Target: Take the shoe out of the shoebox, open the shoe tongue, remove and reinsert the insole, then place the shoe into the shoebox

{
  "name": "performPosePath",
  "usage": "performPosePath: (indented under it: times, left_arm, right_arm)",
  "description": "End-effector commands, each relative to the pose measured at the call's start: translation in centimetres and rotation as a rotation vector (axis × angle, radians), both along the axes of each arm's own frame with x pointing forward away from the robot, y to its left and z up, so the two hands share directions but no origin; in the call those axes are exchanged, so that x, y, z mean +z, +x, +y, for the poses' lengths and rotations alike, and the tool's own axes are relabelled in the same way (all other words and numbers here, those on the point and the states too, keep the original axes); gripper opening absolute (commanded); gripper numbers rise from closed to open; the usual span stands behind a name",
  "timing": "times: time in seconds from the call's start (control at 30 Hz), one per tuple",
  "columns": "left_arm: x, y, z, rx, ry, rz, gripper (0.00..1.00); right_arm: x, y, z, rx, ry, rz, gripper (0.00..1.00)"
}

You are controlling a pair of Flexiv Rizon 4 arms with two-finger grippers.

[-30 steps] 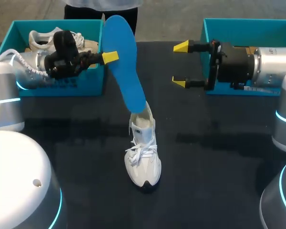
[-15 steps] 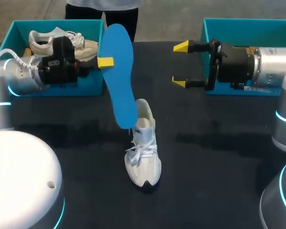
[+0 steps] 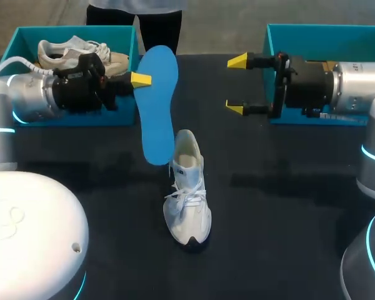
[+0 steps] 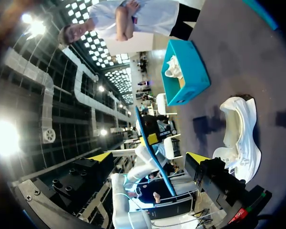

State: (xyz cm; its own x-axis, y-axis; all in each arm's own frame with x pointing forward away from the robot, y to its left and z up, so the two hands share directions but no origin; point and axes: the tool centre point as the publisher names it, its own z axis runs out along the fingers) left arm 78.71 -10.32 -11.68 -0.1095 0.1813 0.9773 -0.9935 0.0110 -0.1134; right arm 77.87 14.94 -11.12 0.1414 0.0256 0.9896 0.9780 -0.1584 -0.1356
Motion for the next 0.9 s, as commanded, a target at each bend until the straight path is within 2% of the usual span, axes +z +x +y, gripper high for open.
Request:
performPosePath:
  times: [0.03,0.2,0.57,0.9]
  left_arm:
    - [-0.33,-0.06,-0.38,0.0,0.008,0.033,0.0]
    - [-0.24,-0.43,-0.44,-0.003,0.023,-0.009,0.0]
    - [-0.49,0.08,-0.32,0.038,0.029,0.103,0.0]
    - [-0.57,0.15,-0.32,0.043,0.031,0.105,0.0]
  right_arm:
    - [0.05,-0.04,0.1,-0.001,-0.006,0.002,1.0]
    - [0.05,-0.04,0.1,-0.001,-0.006,0.002,1.0]
    - [0.05,-0.04,0.1,-0.001,-0.006,0.002,1.0]
    - [0.05,-0.04,0.1,-0.001,-0.006,0.002,1.0]
